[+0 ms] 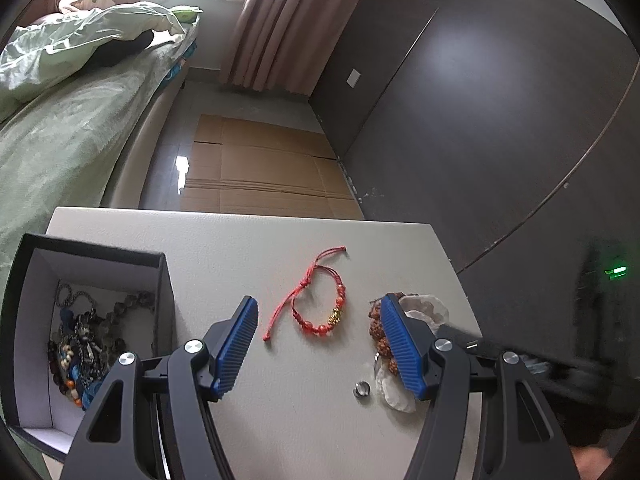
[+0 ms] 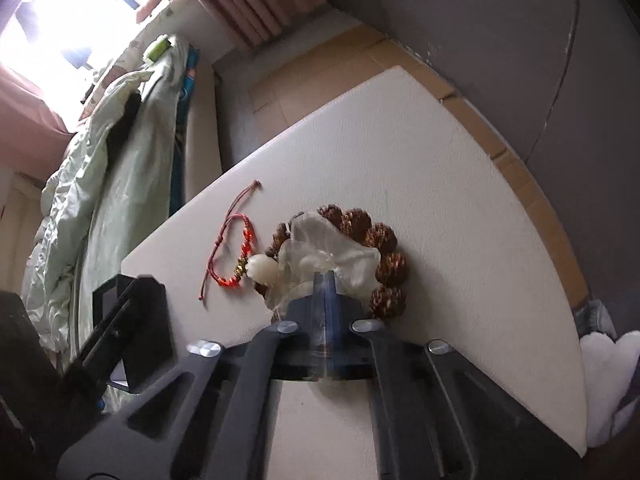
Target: Organize jewelry
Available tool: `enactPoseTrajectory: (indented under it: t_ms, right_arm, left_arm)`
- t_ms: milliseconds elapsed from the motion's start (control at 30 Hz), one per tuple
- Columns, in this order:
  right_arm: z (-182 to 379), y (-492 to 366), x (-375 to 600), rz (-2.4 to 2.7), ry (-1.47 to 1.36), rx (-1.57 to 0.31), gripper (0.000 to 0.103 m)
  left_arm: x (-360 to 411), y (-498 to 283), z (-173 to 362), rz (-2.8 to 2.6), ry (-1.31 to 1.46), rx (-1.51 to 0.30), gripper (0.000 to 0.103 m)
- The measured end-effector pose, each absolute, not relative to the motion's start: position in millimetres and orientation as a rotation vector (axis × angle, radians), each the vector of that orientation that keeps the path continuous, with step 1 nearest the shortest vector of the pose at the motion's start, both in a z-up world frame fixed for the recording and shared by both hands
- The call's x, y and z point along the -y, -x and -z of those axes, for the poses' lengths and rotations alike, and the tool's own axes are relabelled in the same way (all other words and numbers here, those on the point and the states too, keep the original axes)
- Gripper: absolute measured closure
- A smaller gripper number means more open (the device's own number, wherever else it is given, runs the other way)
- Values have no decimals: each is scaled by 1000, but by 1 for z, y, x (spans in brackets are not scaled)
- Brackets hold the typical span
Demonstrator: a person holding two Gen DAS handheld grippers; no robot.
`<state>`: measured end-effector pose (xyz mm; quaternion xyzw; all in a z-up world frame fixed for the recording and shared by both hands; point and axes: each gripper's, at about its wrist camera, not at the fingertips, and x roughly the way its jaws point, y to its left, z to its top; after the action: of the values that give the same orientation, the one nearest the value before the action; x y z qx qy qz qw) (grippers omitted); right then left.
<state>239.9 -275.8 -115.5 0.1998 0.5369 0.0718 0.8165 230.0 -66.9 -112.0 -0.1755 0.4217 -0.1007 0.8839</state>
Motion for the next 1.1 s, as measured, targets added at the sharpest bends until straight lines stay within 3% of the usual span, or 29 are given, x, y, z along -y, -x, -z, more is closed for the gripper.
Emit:
enactPoseTrajectory:
  t_ms: [400, 667, 733, 833, 867, 933, 1100]
  right_arm:
    - [52, -214, 317, -207, -560, -937, 101]
    - [48, -207, 358, -149, -667, -891, 101]
    - [47, -207, 362, -147, -675, -889, 101]
    - [47, -207, 361, -147, -670, -891, 101]
    - [48, -208, 359, -148, -668, -896, 101]
    - [50, -209, 358, -152, -667, -906, 101]
    - [52, -209, 354, -158, -662, -914, 101]
  left_arm:
    - [98, -225, 95, 194, 269, -794, 40]
    - [138, -238, 127, 286, 240, -920, 43]
    - [142, -244, 136, 288, 248, -952, 46]
    - [143, -252, 149, 293, 281, -1004, 60]
    - [142, -254, 152, 297, 298, -1020, 71]
    - [142, -253, 155, 288, 297, -1020, 83]
    - [139, -247, 143, 311, 287, -997, 87]
